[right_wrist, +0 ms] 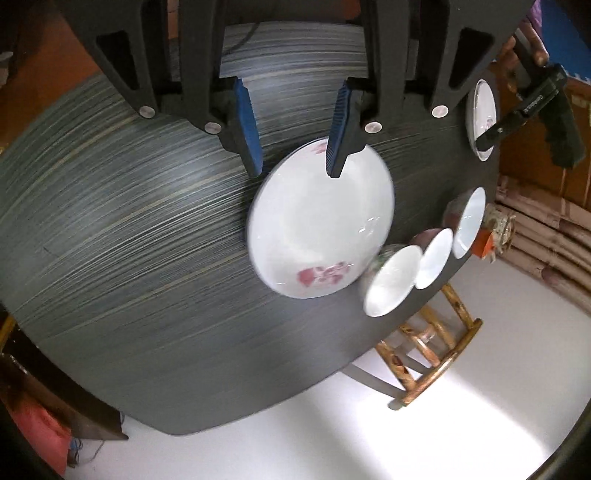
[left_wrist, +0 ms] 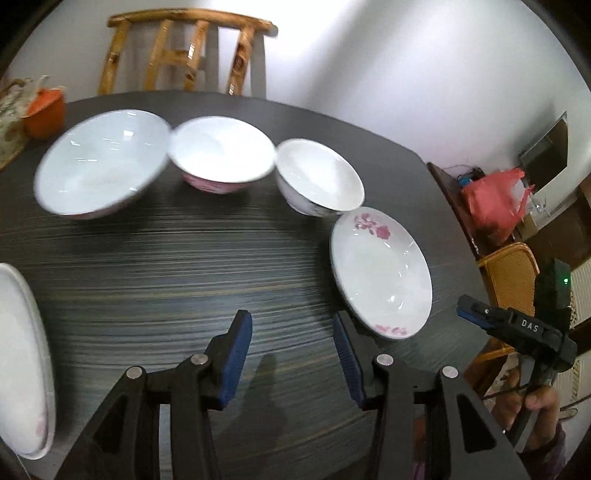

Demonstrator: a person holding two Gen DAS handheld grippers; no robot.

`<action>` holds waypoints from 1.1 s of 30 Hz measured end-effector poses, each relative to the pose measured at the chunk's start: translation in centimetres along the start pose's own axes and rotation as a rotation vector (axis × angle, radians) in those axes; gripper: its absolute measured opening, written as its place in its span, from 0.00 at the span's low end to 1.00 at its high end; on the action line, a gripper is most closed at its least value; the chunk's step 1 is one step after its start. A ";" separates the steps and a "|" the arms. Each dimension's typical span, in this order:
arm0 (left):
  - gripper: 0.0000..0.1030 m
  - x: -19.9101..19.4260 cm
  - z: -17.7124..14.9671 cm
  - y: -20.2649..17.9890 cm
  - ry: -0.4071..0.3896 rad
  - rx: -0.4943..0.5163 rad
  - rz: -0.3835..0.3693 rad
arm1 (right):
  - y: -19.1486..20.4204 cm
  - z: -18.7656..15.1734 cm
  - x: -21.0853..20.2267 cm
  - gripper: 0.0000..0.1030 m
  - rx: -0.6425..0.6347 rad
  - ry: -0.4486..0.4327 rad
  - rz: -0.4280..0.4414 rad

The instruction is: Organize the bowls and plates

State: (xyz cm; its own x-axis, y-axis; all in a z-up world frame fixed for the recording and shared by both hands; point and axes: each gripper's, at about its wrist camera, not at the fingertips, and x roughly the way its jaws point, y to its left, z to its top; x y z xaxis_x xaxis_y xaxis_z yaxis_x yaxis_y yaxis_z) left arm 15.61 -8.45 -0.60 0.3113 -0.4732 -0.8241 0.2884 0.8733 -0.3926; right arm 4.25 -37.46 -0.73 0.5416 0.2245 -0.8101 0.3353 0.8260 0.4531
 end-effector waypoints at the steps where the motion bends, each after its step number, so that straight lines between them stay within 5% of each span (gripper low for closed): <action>1: 0.45 0.8 0.2 -0.5 0.012 -0.006 -0.002 | -0.3 0.4 0.4 0.34 0.005 0.009 0.009; 22: 0.45 8.9 2.0 -1.7 0.110 -0.115 -0.026 | -3.6 5.2 5.8 0.41 0.050 0.083 0.028; 33: 0.45 10.3 2.4 -2.9 0.111 -0.076 -0.057 | -3.5 6.3 7.9 0.39 0.030 0.127 0.049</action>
State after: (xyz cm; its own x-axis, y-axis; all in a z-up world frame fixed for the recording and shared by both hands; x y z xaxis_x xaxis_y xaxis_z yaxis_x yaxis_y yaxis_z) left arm 20.11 -16.16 -6.95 0.1936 -0.5102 -0.8380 0.2316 0.8538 -0.4663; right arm 12.23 -41.84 -6.37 0.4570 0.3294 -0.8262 0.3344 0.7972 0.5027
